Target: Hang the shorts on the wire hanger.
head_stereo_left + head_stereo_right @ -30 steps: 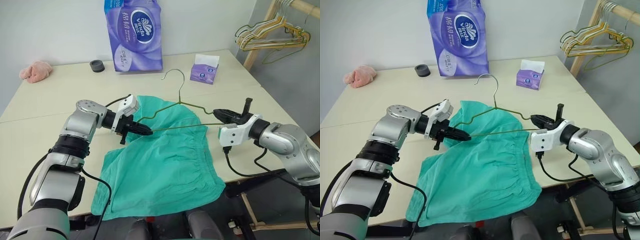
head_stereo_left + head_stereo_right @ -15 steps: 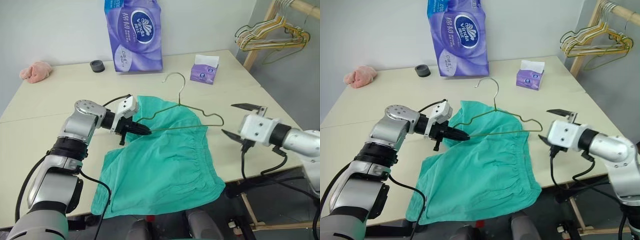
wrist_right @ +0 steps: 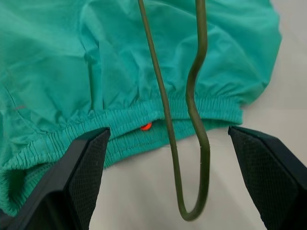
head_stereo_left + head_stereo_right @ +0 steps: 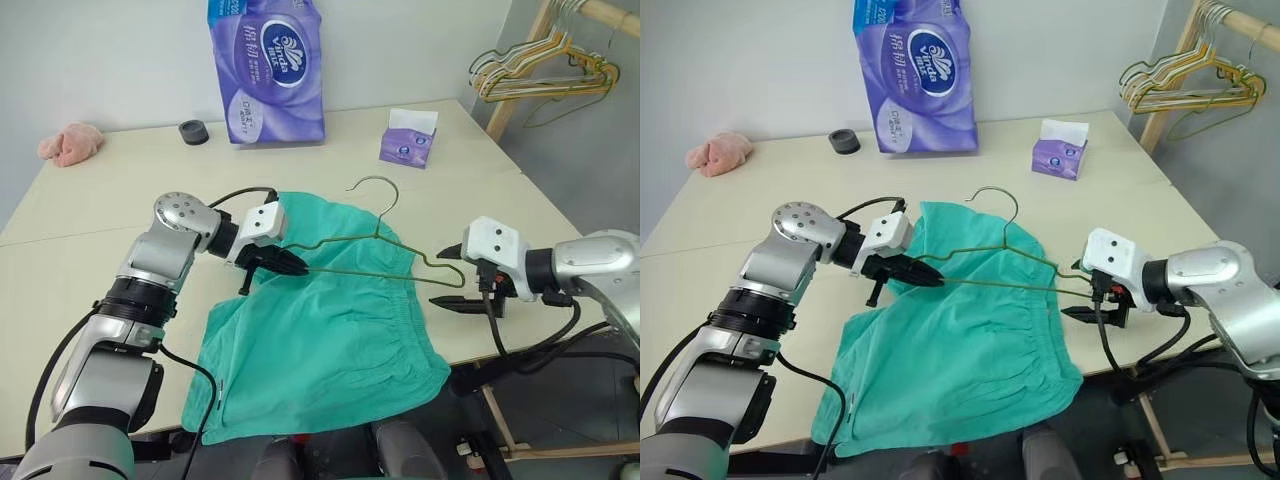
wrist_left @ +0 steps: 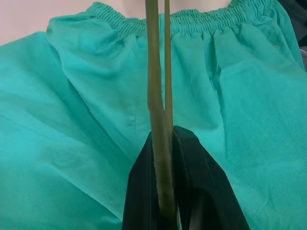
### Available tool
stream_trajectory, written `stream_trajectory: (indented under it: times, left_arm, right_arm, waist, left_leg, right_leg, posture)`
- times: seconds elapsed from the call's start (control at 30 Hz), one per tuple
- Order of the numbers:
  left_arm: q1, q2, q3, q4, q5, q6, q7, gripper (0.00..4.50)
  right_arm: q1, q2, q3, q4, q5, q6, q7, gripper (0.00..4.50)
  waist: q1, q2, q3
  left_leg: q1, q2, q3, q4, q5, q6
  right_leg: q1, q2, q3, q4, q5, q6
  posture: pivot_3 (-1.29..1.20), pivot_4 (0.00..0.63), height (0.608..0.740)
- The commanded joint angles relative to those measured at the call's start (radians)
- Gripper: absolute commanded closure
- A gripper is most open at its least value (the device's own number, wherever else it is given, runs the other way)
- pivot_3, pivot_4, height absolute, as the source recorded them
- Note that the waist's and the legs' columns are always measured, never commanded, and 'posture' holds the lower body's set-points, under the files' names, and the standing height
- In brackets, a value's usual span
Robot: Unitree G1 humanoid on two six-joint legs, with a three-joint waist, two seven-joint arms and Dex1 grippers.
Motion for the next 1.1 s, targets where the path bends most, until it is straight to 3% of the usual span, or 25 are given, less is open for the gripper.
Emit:
stream_trajectory:
  times: [0.03,0.1,0.2,0.57,0.87,1.1]
  left_arm:
    - [-0.003,0.005,0.015,-0.046,-0.020,0.003,0.000,4.50]
    - [-0.003,0.005,0.014,-0.048,-0.019,0.002,0.001,4.50]
    - [0.000,0.008,0.009,-0.044,-0.011,-0.015,-0.002,4.50]
    - [0.008,0.005,0.000,-0.034,0.003,-0.032,0.004,4.50]
    - [0.018,-0.013,0.016,-0.039,-0.004,-0.007,0.039,4.50]
    - [0.014,-0.018,0.030,0.006,0.004,-0.053,0.073,2.63]
  right_arm:
    - [-0.037,-0.002,0.039,0.019,-0.029,0.006,0.001,0.29]
    - [-0.046,0.002,0.051,0.026,-0.030,0.010,0.002,0.29]
    - [-0.067,0.013,0.081,0.043,-0.039,0.038,-0.001,0.86]
    - [-0.098,0.038,0.123,0.030,-0.031,0.136,-0.009,4.47]
    - [-0.095,0.075,0.099,0.022,0.006,0.221,-0.038,4.47]
    - [-0.082,0.076,0.070,0.009,0.031,0.250,-0.063,4.50]
  waist:
    - [0.000,0.000,0.000]
    - [0.000,0.000,0.000]
    - [-0.004,0.000,0.000]
    - [-0.008,0.000,0.000]
    - [-0.010,0.000,0.000]
    - [-0.010,0.001,0.000]
  left_leg:
    - [0.000,0.000,0.000,0.000,0.000,0.000]
    - [0.000,0.000,0.000,0.000,0.000,0.000]
    - [0.000,0.000,0.000,0.000,0.000,0.000]
    - [0.000,0.000,-0.001,0.000,0.000,0.000]
    - [0.000,0.000,-0.002,0.000,0.000,0.000]
    - [-0.001,0.000,-0.002,0.000,0.000,0.000]
  right_leg:
    - [0.000,0.000,0.000,0.000,0.000,0.000]
    - [0.000,0.000,0.000,0.000,0.000,0.000]
    - [0.000,0.000,0.000,0.000,0.000,0.000]
    - [0.000,0.000,-0.001,0.000,0.000,0.000]
    - [0.000,0.000,-0.001,0.000,0.000,0.000]
    - [0.000,-0.001,-0.002,0.000,0.000,0.000]
  posture:
    - [-0.24,0.104,0.740]
    - [-0.24,0.104,0.740]
    - [-0.24,0.104,0.740]
    - [-0.25,0.109,0.740]
    - [-0.25,0.103,0.740]
    - [-0.25,0.094,0.740]
